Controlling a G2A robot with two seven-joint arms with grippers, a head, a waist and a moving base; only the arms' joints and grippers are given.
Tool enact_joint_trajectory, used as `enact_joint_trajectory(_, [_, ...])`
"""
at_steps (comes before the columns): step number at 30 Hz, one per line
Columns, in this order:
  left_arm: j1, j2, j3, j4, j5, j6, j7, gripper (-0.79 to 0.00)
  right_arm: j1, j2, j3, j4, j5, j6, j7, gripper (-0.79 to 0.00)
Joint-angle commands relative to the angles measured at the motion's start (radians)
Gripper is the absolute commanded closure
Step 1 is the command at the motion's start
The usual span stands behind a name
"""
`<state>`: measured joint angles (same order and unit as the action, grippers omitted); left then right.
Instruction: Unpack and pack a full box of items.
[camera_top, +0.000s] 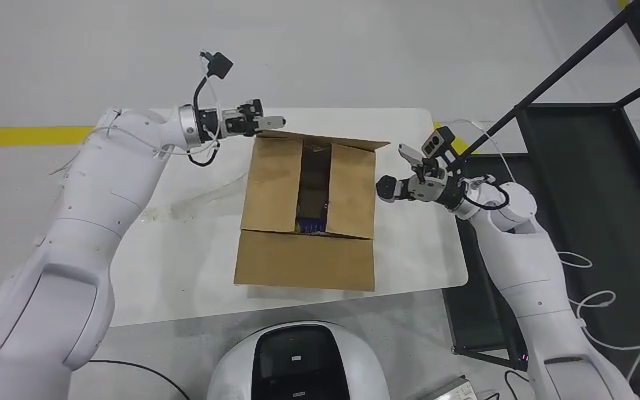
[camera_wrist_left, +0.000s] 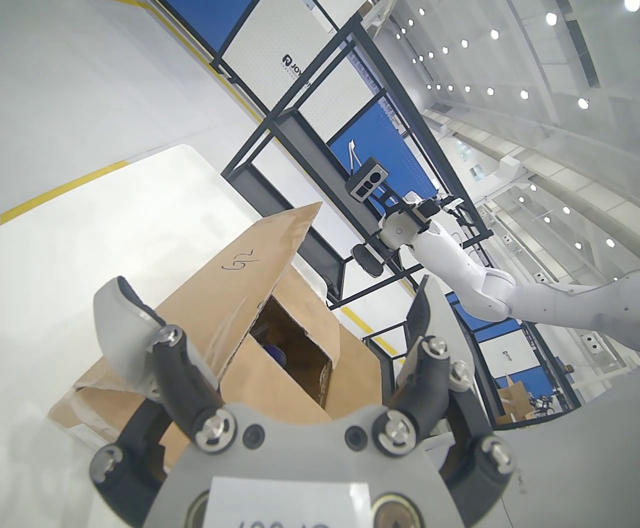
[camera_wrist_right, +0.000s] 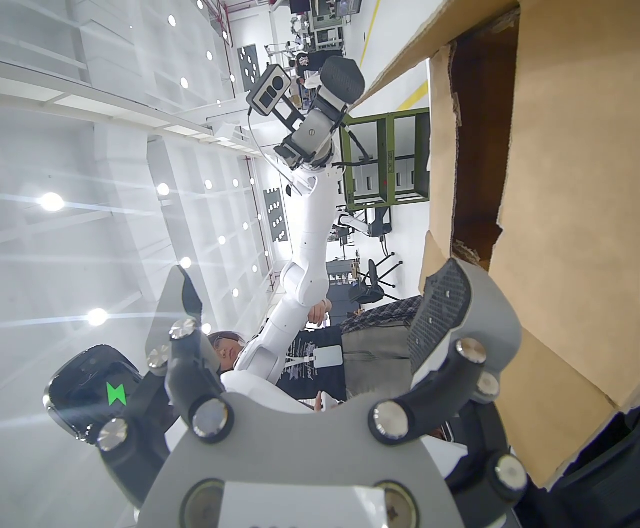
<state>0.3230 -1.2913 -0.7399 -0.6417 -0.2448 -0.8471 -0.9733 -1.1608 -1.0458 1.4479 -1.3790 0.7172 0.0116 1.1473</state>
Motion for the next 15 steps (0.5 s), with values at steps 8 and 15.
enact_joint_trajectory(8, [-0.005, 0.017, 0.049, -0.017, -0.004, 0.032, -0.032, -0.785, -0.004, 0.007, 0.016, -0.014, -0.037, -0.005, -0.016, -0.785])
enact_joint_trajectory(15, [-0.007, 0.023, 0.099, -0.031, 0.011, 0.044, -0.044, -0.785, -0.022, 0.015, 0.039, -0.049, -0.07, -0.002, -0.029, -0.785])
